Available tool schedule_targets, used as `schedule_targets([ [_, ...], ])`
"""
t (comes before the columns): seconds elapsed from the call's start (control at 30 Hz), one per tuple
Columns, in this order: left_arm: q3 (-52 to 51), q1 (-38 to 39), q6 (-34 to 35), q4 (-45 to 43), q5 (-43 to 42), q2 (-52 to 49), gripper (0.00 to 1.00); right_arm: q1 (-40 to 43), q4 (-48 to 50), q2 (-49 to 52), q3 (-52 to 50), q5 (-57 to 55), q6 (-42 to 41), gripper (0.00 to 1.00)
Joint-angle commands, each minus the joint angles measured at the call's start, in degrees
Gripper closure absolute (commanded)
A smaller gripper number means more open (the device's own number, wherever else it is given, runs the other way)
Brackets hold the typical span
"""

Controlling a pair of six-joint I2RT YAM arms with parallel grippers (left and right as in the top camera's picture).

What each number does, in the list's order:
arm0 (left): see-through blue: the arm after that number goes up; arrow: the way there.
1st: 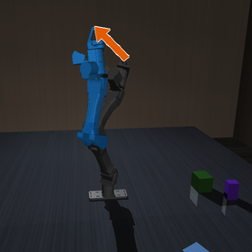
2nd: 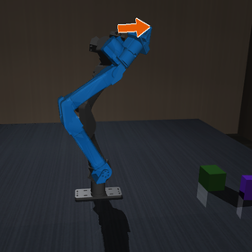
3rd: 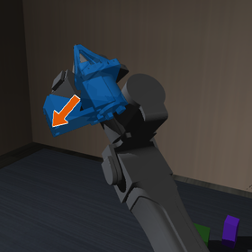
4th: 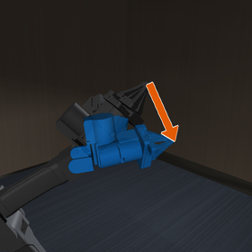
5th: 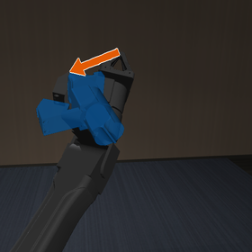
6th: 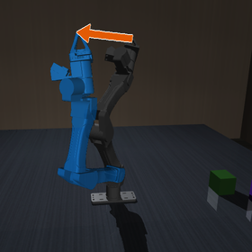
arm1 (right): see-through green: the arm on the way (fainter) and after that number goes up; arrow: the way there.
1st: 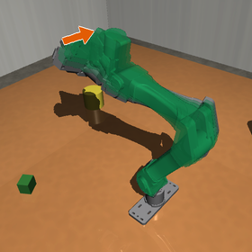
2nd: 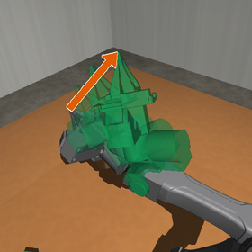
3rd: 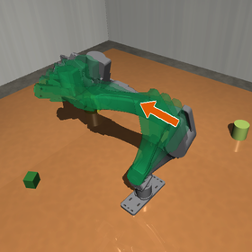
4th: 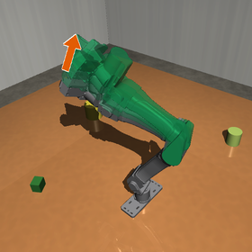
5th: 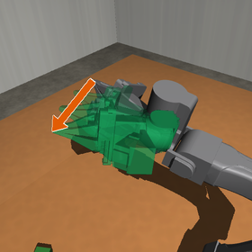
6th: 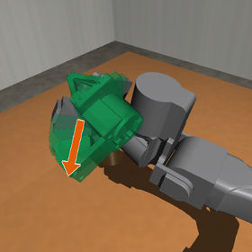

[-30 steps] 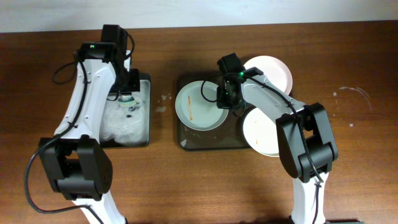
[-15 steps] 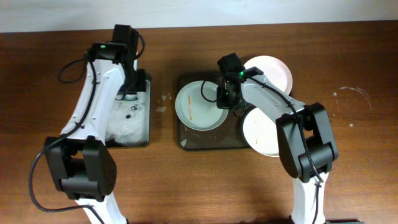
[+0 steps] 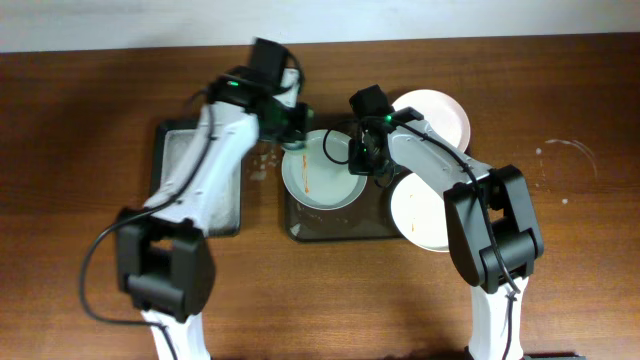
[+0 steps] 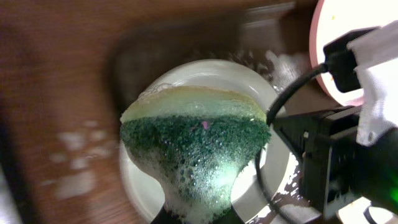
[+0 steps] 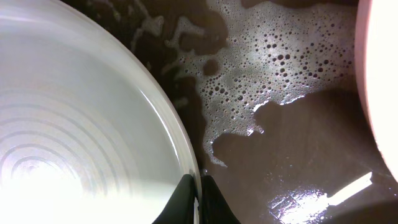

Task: Clean dirty plates on tray and stack at the side
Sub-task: 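Move the sponge with left gripper into the white plate held by right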

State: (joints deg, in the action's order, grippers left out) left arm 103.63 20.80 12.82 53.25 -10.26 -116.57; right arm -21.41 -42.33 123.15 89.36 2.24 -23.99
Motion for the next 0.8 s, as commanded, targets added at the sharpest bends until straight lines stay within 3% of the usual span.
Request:
schedule_targets([
  [0.0, 0.5, 3.8, 6.1, -0.6, 5.0, -5.7, 0.99, -0.3, 0.2, 1.1, 0.2, 1.0, -0.4, 0.96],
  [0.3, 0.4, 5.1, 13.5, -1.9, 5.7, -12.5, 0.99, -0.2, 0.1, 1.1, 0.2, 1.0, -0.2, 0.96],
  [0.4, 0.4, 5.1, 15.1, -1.8, 9.7, -13.7, 0.99, -0.2, 0.4, 1.1, 0.2, 1.0, -0.2, 0.96],
  [0.77, 0.1, 5.1, 15.4, 2.9, 13.4, -15.0, 0.99, -0.2, 0.6, 1.1, 0.2, 0.3, -0.2, 0.96],
])
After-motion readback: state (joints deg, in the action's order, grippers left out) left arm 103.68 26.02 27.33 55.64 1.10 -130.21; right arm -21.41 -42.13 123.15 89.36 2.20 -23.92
